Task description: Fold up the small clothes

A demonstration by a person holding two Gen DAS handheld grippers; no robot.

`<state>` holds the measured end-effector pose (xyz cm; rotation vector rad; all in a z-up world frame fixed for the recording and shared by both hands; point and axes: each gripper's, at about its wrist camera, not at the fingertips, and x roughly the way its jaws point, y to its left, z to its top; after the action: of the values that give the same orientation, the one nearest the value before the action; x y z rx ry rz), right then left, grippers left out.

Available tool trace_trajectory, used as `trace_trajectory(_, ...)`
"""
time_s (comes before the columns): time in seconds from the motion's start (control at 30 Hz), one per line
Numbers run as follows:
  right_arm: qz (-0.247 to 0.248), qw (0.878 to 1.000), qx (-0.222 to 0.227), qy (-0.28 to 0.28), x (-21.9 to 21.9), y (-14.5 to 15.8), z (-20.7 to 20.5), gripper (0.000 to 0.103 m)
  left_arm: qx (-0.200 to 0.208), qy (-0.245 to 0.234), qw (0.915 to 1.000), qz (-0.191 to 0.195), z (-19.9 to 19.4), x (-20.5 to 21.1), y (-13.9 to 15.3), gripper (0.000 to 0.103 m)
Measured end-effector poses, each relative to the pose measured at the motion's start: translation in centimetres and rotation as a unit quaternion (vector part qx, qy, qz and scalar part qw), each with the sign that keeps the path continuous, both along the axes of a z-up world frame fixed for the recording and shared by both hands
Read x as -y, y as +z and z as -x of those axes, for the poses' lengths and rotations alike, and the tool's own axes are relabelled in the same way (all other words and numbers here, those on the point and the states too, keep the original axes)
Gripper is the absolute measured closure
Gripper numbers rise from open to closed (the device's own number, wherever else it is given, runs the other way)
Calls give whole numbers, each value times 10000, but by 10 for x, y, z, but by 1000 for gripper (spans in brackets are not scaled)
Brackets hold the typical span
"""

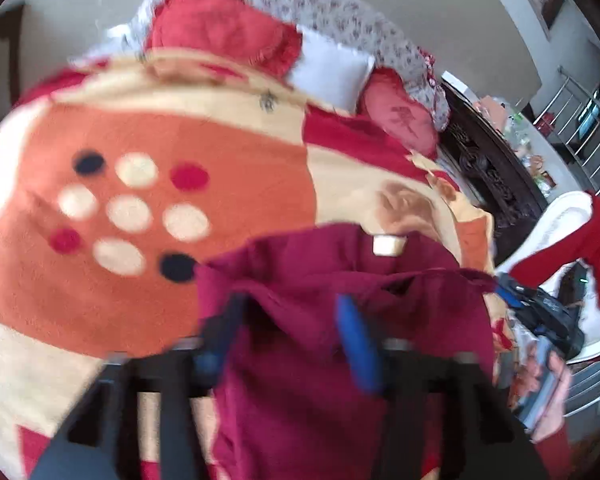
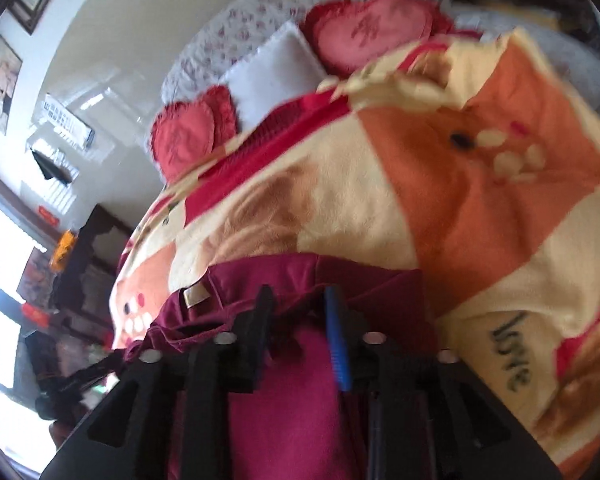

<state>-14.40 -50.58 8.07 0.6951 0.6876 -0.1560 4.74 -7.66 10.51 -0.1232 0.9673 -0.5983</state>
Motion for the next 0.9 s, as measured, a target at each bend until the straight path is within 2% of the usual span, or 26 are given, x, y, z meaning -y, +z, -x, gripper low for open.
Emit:
trace_trajectory(0.03,62,10000,63,-6,-1,4,5,90,193,99,9998,32,4,-4,6,19)
trace_trajectory(0.1,168,9996,200,103,-9,11,13,90,433,103,9988,196,10,-8,13,19)
trace_trajectory(0.17,405,9979,72,505,-25,12,4,90,424,112,9990,55,8,-3,10,19)
trace_trajectory(0.23,807,9933,-157,810,-44,8,-17,90,302,194,9993,-144,3,6,-3,19)
trace_trajectory(0.3,993,9887,-360,1066,-55,-3,-41,92,127,247,9988,-411,-4,17,-21,19)
trace_trajectory(0.37,1266,9853,-574,990,-58,-14,-60,97,120,382,9964,-745,-12,25,-36,19)
trace_trajectory(0.43,1475,9852,-586,641,-49,-20,-81,101,32,529,9939,-970,-27,29,-55,19)
trace_trajectory(0.57,1419,9870,-638,411,-34,-32,-105,103,-334,677,9927,-944,-49,27,-74,18)
trace_trajectory(0.63,1507,9860,-616,362,-30,-27,-105,103,-381,668,9931,-888,-50,24,-74,18)
trace_trajectory(0.73,1172,9910,-544,356,-21,-12,-83,101,-260,616,9942,-845,-36,15,-59,19)
trace_trajectory(0.77,1087,9923,-478,364,-19,-6,-73,99,-217,566,9950,-788,-31,11,-53,20)
trace_trajectory(0.83,1059,9921,-471,483,-21,4,-42,87,-149,395,9974,-592,-15,2,-39,19)
trace_trajectory(0.9,1130,9896,-615,639,-30,6,-12,83,-137,253,9983,-516,4,-6,-30,19)
